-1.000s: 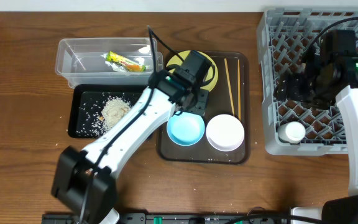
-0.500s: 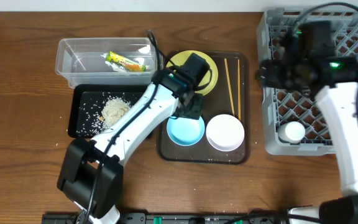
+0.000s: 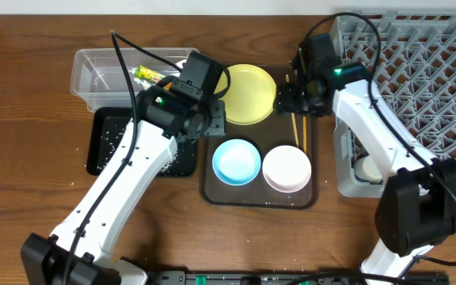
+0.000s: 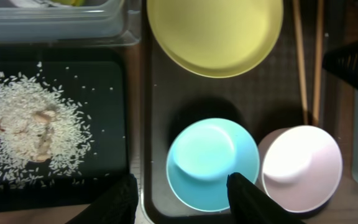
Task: Sort waste into correct bins and load items into the dishwasher rack
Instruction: 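Move both grippers toward the light-blue and pink bowls on the brown tray, then grasp the light-blue bowl rim with the right gripper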
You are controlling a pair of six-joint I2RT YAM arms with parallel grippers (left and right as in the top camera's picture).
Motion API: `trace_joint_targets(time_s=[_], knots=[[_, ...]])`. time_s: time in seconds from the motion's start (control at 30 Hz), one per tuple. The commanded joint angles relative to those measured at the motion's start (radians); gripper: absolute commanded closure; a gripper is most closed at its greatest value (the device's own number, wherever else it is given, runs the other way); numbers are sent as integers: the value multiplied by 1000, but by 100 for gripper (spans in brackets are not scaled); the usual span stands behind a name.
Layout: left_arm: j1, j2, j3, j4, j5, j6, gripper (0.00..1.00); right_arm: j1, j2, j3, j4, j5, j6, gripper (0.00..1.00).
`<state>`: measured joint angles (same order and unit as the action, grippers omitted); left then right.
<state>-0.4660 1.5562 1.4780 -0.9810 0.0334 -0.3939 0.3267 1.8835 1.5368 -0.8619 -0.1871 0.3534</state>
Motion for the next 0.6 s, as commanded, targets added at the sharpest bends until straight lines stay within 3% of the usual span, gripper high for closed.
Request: trace_joint_targets(time_s=[0.0, 0.17, 0.27, 0.37, 0.57], knots=[[24, 9, 4, -6, -27, -8, 50, 43, 8, 6, -9, -17, 19, 32], [82, 9, 4, -6, -27, -9, 50, 121, 8, 6, -69, -31, -67, 32], [122, 8, 4, -7, -7, -12, 58, 153, 11, 6, -94, 14, -65, 31], [126, 8, 4, -9, 43, -10, 60, 146, 11, 6, -91, -9, -62, 29], [119, 8, 4, -16, 32, 3, 59, 148, 18, 6, -89, -78, -136, 35]])
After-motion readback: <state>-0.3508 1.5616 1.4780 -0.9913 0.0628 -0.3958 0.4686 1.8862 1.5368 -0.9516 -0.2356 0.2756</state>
